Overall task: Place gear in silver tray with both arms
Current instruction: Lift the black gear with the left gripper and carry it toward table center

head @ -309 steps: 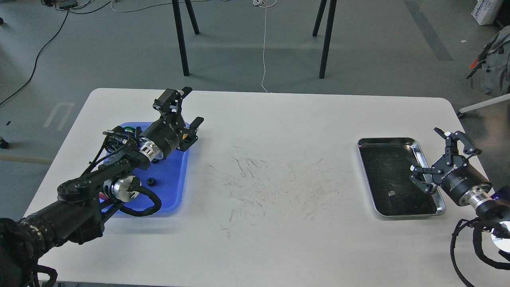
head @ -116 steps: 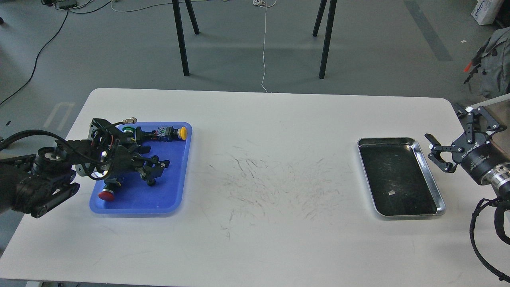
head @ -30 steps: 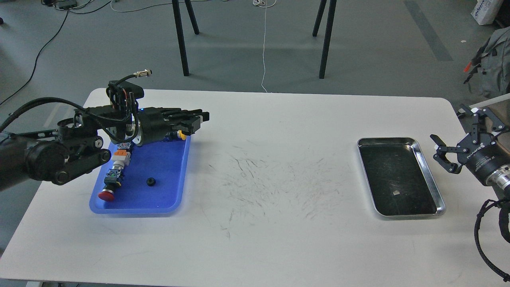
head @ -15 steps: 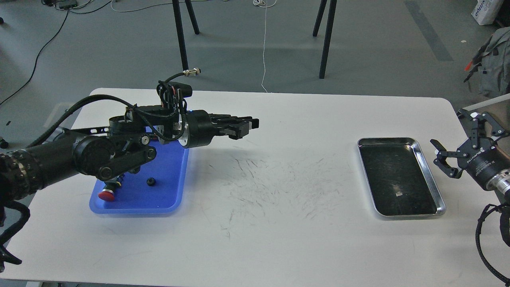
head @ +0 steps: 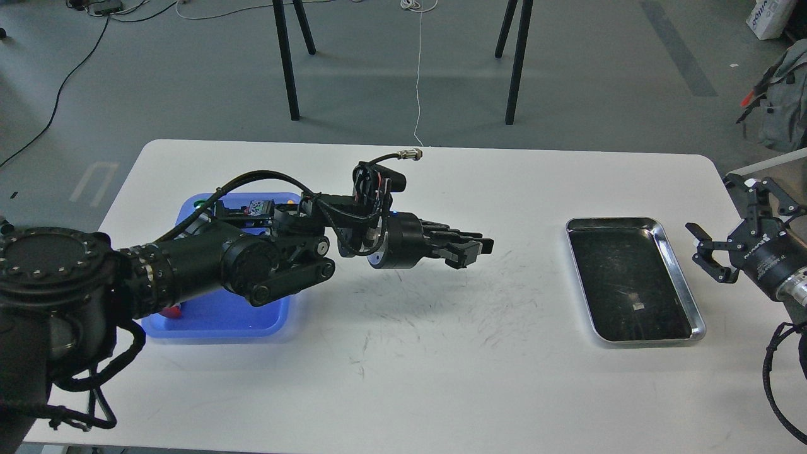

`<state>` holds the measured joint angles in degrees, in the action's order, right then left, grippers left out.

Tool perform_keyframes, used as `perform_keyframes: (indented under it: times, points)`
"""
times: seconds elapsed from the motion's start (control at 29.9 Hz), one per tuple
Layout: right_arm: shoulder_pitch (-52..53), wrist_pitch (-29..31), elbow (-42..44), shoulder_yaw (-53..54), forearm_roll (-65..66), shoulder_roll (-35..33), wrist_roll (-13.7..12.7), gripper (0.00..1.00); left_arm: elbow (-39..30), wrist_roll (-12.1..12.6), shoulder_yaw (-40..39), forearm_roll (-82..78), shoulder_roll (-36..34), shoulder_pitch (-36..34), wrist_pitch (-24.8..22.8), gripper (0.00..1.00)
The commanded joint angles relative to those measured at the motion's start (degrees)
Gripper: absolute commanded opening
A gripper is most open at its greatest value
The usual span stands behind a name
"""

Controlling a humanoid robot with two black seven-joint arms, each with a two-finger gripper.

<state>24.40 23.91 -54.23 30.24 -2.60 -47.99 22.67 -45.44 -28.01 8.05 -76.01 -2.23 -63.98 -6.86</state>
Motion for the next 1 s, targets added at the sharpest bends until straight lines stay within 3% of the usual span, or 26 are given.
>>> perform_keyframes:
  times: [0.0, 0.47, 0.97]
  points:
    - [-0.05, -0.01, 0.18, 0.00, 0.40, 0.00, 0.00, 0.99, 2.37, 0.01, 2.49, -0.54, 2.23, 0.43, 0.45, 0.22]
    - [0.03, -0.01, 0.18, 0.00, 0.40, 0.09, 0.00, 0.99, 5.27, 0.01, 9.44, -2.99, 2.23, 0.61, 3.08, 0.22]
    - [-0.05, -0.01, 0.62, -0.09, 0.40, 0.09, 0.00, 0.99, 5.98, 0.01, 9.53, -3.53, 2.23, 1.66, 3.26, 0.23]
